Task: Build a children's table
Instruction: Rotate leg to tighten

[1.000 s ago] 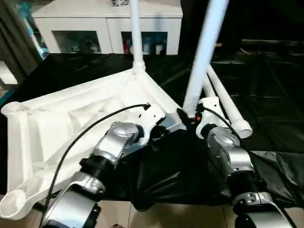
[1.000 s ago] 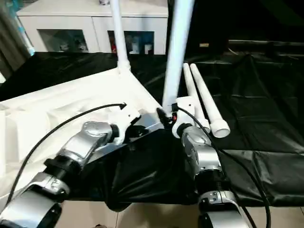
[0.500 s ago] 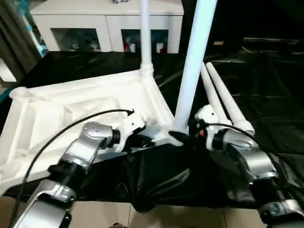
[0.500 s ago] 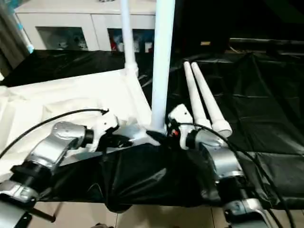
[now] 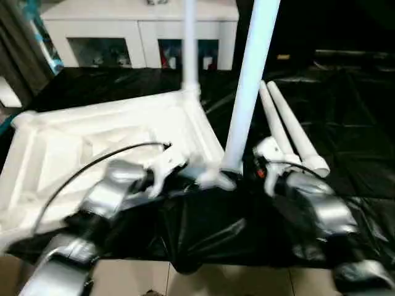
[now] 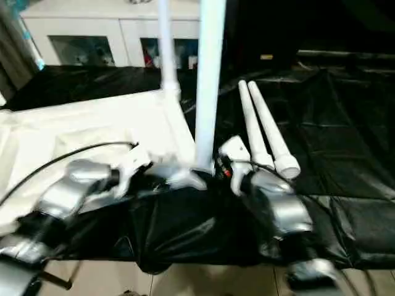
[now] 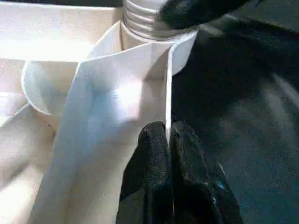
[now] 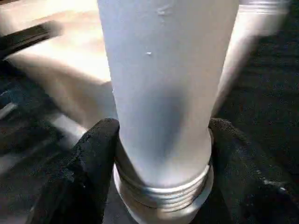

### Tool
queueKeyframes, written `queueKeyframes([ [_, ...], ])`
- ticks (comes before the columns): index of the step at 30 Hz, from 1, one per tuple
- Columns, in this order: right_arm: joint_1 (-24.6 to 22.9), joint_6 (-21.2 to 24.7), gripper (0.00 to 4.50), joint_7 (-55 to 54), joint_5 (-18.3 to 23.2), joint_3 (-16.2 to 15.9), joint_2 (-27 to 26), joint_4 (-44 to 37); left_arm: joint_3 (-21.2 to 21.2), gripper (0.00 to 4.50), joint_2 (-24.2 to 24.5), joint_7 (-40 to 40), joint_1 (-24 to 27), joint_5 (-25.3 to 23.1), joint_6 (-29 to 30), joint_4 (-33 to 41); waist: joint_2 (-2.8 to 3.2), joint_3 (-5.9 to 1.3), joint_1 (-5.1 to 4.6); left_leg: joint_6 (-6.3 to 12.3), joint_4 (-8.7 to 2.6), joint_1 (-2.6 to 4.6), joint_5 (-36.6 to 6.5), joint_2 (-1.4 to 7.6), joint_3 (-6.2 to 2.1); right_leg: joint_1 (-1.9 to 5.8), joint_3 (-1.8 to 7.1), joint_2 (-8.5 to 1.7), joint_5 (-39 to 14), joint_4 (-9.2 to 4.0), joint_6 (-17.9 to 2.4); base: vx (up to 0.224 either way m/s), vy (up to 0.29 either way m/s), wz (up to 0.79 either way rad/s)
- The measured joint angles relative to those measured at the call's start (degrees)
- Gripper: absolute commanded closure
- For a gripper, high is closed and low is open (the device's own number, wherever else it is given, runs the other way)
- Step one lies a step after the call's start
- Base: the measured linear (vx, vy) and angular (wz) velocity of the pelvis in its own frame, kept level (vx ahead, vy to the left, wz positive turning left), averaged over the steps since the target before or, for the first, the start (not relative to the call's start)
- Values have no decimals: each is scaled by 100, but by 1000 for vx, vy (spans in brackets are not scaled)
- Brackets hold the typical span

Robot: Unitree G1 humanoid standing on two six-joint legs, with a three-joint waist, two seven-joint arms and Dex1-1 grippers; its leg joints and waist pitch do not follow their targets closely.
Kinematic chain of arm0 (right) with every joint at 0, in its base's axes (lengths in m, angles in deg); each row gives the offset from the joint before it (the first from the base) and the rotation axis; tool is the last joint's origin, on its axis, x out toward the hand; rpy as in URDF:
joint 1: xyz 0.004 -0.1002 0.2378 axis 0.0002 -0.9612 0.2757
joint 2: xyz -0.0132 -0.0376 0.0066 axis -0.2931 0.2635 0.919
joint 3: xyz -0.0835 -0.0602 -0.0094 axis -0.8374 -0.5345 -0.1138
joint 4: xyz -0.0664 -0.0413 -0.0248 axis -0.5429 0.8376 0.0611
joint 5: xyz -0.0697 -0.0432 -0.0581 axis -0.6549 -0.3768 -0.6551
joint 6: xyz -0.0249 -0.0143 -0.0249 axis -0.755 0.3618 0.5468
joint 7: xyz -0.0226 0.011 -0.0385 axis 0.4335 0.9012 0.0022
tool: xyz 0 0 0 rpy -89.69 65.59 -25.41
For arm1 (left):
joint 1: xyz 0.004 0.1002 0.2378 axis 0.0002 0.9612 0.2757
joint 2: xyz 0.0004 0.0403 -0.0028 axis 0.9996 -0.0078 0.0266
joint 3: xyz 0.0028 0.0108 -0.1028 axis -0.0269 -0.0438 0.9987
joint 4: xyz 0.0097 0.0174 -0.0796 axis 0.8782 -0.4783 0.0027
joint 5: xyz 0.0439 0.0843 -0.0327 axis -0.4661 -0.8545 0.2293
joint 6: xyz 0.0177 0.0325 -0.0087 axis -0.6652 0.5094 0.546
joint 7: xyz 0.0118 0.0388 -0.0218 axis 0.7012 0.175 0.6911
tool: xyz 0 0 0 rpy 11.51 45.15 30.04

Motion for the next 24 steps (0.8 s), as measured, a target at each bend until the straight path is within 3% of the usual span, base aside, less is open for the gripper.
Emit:
queueKeyframes([
  [3,229,91,178,-1138,-83,293,-316,348,11,450,-549,890,-290,-154,209,-369,1,-1,13,0,-4,5,0,-4,12,12,5,-8,6,-3,-3,0,0,0],
  [7,261,90,178,-1794,-117,438,-572,416,30,450,-917,1322,-509,-172,226,-736,6,-4,54,0,-6,9,0,-4,10,28,4,-9,5,-4,2,0,0,0],
  [9,259,69,178,-1862,-151,456,-599,420,30,450,-967,1374,-521,-179,220,-764,14,-9,52,1,-5,5,0,-6,11,33,6,-11,6,-7,3,0,0,0],
  [11,245,49,122,-1798,-131,516,-612,420,30,450,-970,1361,-521,-179,213,-763,15,-10,53,2,-5,0,1,-7,11,32,4,-13,5,-8,4,0,0,0],
  [16,144,-84,74,-1767,-63,580,-713,468,29,450,-922,1359,-518,-204,73,-780,40,-15,36,5,-5,-15,3,-8,7,20,-2,-16,6,-8,7,0,0,0],
  [20,67,-244,74,-2079,-186,544,-767,433,29,450,-949,1423,-559,-266,-234,-960,62,-16,40,5,-11,-17,3,-7,6,16,-5,-16,5,-8,9,0,0,0],
  [21,23,-281,67,-2209,-210,538,-773,382,29,422,-966,1518,-580,-334,-359,-1029,64,-14,48,5,-13,-19,3,-7,6,14,-5,-16,5,-8,10,0,0,0],
  [24,-302,-249,64,-2361,-208,597,-792,-87,234,393,-1101,1872,-632,-278,-684,-1228,54,-8,66,5,-12,-30,3,-6,6,9,-6,-15,1,-10,20,0,0,0],
])
